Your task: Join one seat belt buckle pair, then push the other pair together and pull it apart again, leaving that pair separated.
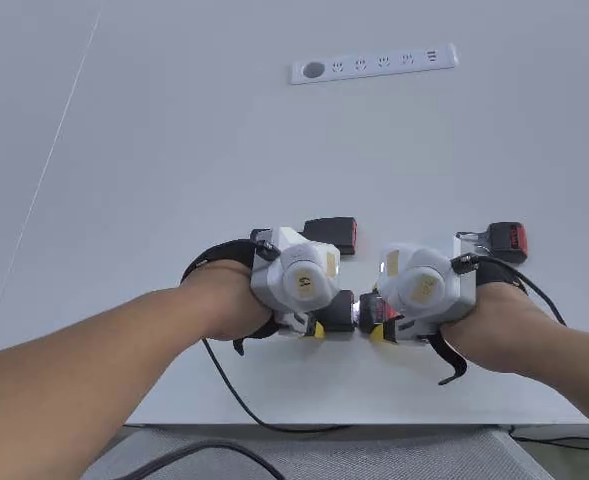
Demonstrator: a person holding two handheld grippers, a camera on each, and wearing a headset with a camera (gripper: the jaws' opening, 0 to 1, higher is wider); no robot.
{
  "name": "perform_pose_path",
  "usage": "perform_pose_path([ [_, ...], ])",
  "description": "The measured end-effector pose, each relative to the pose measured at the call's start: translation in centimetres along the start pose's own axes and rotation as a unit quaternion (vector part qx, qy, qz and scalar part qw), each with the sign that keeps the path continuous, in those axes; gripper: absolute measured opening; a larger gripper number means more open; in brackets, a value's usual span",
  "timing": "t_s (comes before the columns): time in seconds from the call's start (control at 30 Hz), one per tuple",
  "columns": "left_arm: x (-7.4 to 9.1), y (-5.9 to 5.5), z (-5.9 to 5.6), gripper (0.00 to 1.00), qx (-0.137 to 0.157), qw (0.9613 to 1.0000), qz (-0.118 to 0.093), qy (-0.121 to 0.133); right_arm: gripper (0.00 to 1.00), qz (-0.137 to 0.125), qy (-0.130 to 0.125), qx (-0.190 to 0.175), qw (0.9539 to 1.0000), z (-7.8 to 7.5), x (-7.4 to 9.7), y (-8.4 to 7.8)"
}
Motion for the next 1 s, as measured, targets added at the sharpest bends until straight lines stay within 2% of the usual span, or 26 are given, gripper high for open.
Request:
perform_pose_path([
  [0.03,-0.02,0.0,-0.01,0.32,-0.001,1.0,-0.001,0.0,0.32,-0.001,-0.009,-0.005,0.9999,-0.08,-0.01,-0.01],
  [0.23,0.1,-0.01,-0.01,0.32,0.0,1.0,0.003,0.001,0.32,0.0,-0.011,-0.002,0.9999,0.06,-0.06,0.09],
  [0.27,0.21,-0.14,-0.08,0.32,0.012,0.9999,0.006,0.007,0.32,0.001,-0.009,0.0,1.0,0.12,-0.01,0.04],
  [0.37,0.33,-0.25,-0.23,0.31,0.002,1.0,0.002,0.008,0.32,-0.006,-0.001,0.012,0.9999,0.16,0.22,-0.32],
  [0.47,0.33,-0.35,-0.06,0.31,0.004,1.0,-0.006,0.003,0.32,-0.002,0.003,0.019,0.9998,0.08,0.17,-0.26],
  [0.73,0.26,-0.32,0.22,0.32,0.005,1.0,-0.004,-0.004,0.32,-0.01,-0.001,0.001,0.9999,0.05,0.12,-0.46],
  [1.0,0.19,-0.26,0.21,0.33,0.01,0.9999,0.005,0.0,0.34,-0.013,-0.005,0.002,0.9999,0.11,0.07,-0.34],
])
Point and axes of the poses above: the centre of the closed fingertips' face, and the gripper's own axes: x roughly backward along the fingers, z roughly to its left, y roughly out of its top, the point moved 8 cm from there along x, roughly backward along the fingers, and after that the axes turned 9 degrees about -z, right-handed, at the moved point
